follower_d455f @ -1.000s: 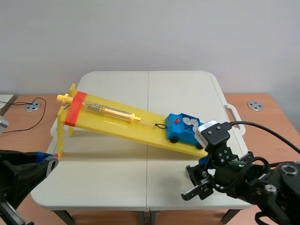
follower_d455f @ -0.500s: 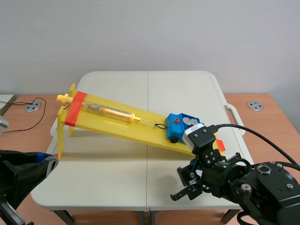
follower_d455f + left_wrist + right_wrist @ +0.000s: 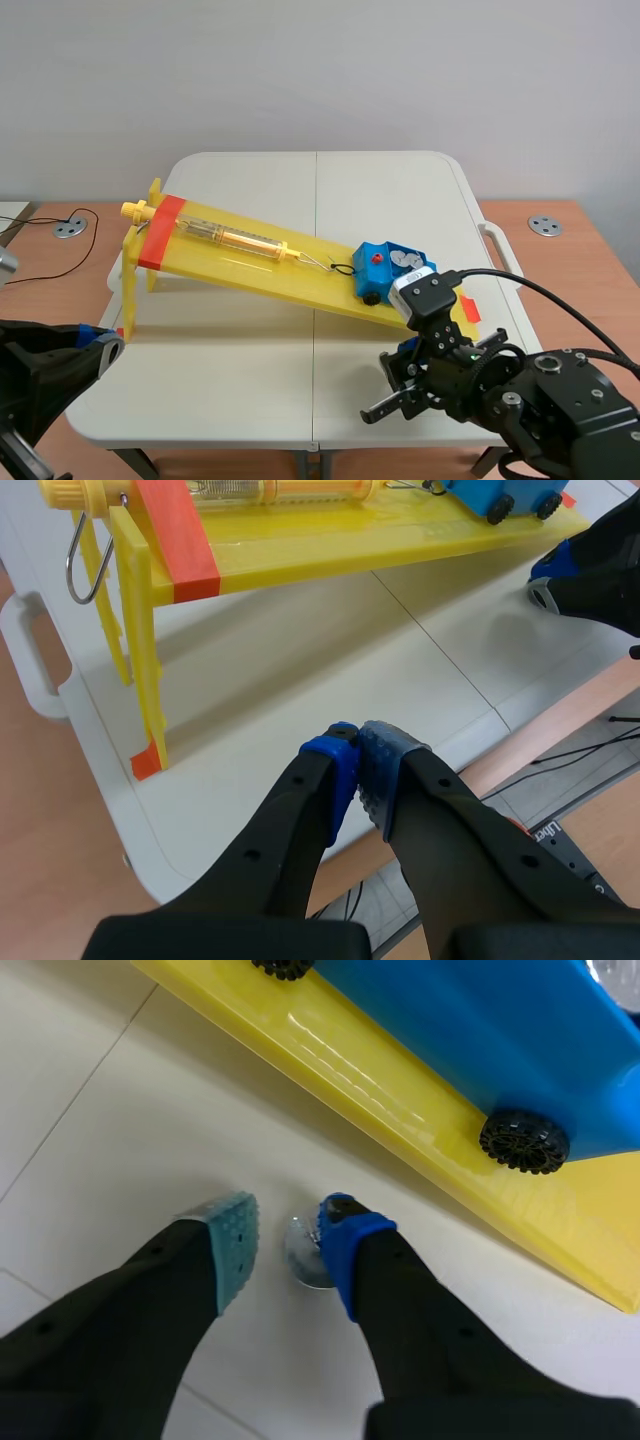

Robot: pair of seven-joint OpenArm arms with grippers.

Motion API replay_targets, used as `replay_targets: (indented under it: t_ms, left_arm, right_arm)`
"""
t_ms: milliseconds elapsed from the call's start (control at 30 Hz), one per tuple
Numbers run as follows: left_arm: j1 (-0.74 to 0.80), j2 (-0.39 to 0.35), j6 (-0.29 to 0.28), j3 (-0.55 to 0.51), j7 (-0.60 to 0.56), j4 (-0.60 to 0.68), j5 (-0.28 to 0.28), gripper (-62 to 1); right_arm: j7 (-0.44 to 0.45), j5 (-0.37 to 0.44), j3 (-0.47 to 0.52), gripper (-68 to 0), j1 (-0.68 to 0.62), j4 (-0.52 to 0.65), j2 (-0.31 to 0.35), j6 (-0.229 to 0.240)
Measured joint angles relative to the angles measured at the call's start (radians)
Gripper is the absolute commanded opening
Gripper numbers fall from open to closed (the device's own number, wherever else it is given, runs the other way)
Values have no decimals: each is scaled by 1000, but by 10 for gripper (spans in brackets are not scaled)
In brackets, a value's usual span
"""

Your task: Place the four metal weights on the blue cart on the ramp.

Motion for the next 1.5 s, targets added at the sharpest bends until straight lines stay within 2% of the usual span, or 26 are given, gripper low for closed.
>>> replay_targets:
  t_ms: [167, 433, 600, 833, 900, 1033, 1233, 1500]
  left_arm:
    - [0, 0, 0, 0, 0, 0, 0, -582]
    - [0, 0, 0, 0, 0, 0, 0, -582]
    - [0, 0, 0, 0, 0, 0, 0, -582]
    - [0, 0, 0, 0, 0, 0, 0, -582]
    - [0, 0, 0, 0, 0, 0, 0, -582]
    - [0, 0, 0, 0, 0, 0, 0, -582]
    - [0, 0, 0, 0, 0, 0, 0, -582]
    - [0, 0, 0, 0, 0, 0, 0, -582]
  right_arm:
    - [-23, 0, -2, -668, 6, 0, 0, -4]
    - [-40, 2, -2, -669, 8, 15, 12, -3]
    - [-98, 38, 1, -669, -59, 153, 73, -3]
    - [-175, 155, 85, -669, -211, 462, 137, 35]
    - [-196, 199, 124, -669, -244, 532, 139, 55]
    - [-236, 302, 200, -669, -282, 634, 139, 65]
    - [-258, 461, 273, -669, -263, 668, 135, 64]
    - [-282, 473, 278, -669, -170, 630, 62, 64]
